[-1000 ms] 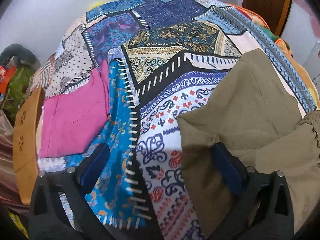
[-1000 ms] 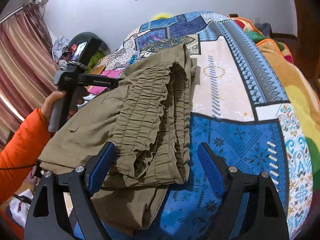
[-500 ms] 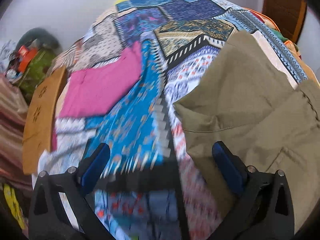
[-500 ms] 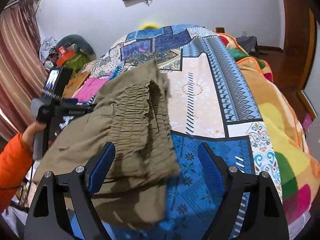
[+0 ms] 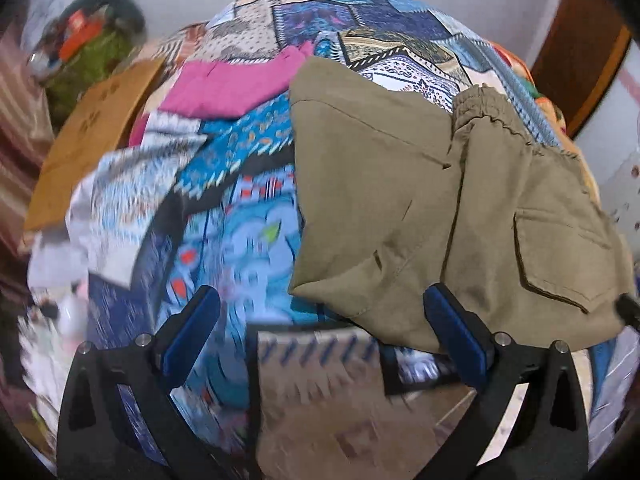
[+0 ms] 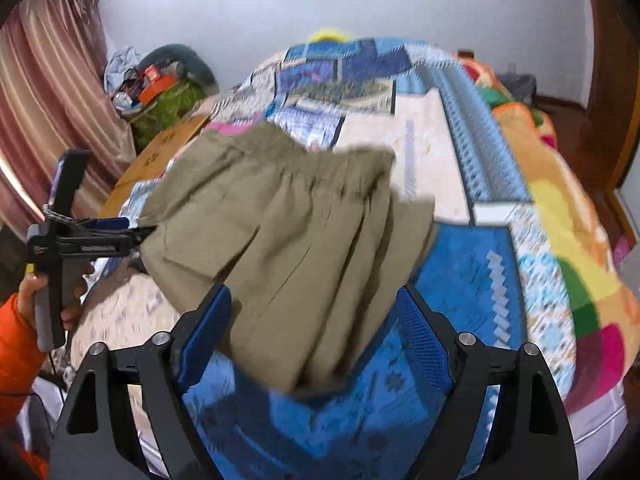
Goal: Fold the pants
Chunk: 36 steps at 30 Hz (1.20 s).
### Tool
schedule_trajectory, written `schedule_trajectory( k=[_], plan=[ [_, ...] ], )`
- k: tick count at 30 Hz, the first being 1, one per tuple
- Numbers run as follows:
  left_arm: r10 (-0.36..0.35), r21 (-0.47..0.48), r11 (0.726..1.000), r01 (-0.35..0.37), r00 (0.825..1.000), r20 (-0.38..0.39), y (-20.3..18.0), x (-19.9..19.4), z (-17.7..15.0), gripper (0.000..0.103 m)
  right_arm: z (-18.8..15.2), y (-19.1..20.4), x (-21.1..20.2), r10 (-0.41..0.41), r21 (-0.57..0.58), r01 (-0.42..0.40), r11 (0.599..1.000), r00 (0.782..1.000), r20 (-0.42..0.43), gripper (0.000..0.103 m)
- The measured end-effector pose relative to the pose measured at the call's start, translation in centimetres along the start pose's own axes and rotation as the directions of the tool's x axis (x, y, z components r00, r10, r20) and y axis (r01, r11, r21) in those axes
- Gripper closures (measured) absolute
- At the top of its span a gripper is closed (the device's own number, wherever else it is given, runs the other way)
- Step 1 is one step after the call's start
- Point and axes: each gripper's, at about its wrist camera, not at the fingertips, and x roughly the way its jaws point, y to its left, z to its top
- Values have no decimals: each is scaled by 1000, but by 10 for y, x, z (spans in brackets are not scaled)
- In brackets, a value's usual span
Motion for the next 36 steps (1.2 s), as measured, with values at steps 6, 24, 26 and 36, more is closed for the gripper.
schedule_trajectory(
  k=[6, 24, 26, 36],
  plan=[
    [62, 65, 996, -68, 994, 87, -7, -21, -2, 5, -5, -11, 8, 20, 15, -20, 1000, 1000, -14, 46],
    [100, 77, 992, -103, 994, 50, 33, -17, 0, 18, 3, -20, 7, -69, -108, 66, 992, 997, -24, 51],
    [68, 87, 994, -73, 996, 65, 34, -27, 8, 18, 9, -18, 3, -82, -127, 79, 989, 997, -14, 51],
    [-113, 212, 974, 83, 985, 132, -33, -34, 76, 18, 55, -14, 14, -30, -145, 36, 989, 999, 44, 51]
  ],
)
